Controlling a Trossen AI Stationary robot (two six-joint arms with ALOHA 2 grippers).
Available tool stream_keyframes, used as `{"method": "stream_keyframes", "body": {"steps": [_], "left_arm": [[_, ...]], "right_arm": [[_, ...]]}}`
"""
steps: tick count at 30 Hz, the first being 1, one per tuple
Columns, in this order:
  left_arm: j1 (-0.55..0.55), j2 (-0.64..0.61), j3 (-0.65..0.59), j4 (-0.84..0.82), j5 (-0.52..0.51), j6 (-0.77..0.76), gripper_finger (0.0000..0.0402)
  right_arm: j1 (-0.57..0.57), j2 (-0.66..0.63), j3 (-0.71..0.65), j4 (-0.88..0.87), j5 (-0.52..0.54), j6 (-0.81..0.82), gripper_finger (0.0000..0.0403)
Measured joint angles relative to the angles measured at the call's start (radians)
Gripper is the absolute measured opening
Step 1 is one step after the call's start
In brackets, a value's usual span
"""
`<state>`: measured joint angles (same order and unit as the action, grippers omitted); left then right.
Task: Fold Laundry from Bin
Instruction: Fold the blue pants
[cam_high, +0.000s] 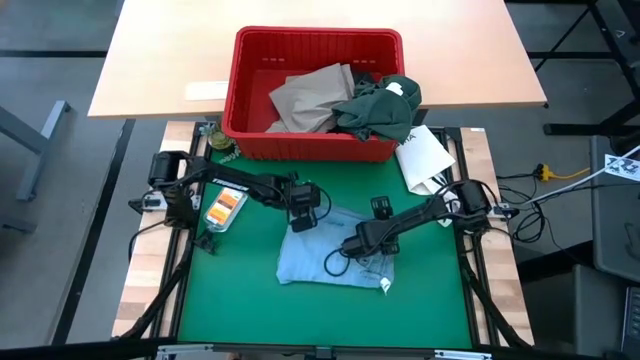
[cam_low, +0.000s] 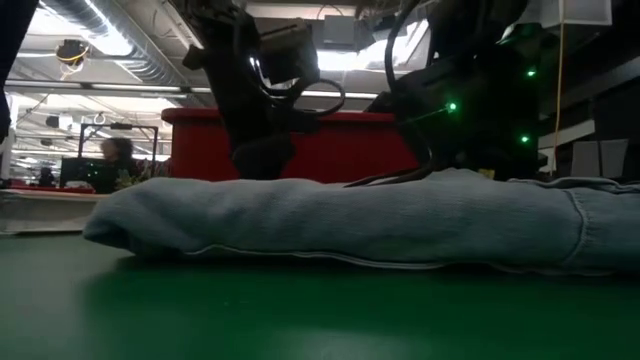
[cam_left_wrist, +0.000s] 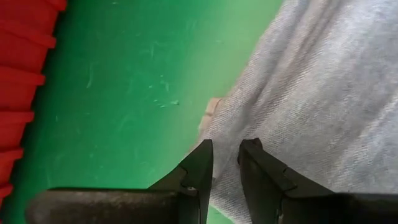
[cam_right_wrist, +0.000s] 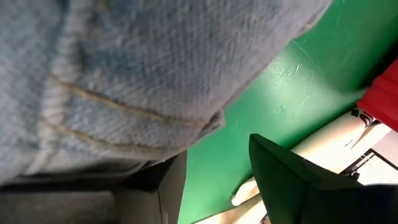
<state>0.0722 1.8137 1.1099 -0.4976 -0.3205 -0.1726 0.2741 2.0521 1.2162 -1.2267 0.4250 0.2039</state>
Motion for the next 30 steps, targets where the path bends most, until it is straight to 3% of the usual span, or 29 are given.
{"method": "stream_keyframes", "body": {"steps": [8,17,23,30], "left_arm": [[0.004,-0.039,-0.001,-0.02,0.075,-0.004,0.0074],[-0.05,-0.232,-0.002,-0.101,0.08,-0.004,0.0074],[-0.12,-0.361,-0.002,-0.124,0.135,-0.035,0.0074],[-0.269,-0.394,-0.002,-0.113,0.188,-0.09,0.0074]], "right_arm": [[0.0,0.008,0.064,-0.111,0.006,0.018,0.0179],[0.016,-0.029,0.214,-0.339,0.039,0.026,0.0179],[0.077,-0.061,0.315,-0.343,0.046,0.035,0.0179],[0.2,-0.065,0.409,-0.266,0.048,0.038,0.0179]]}}
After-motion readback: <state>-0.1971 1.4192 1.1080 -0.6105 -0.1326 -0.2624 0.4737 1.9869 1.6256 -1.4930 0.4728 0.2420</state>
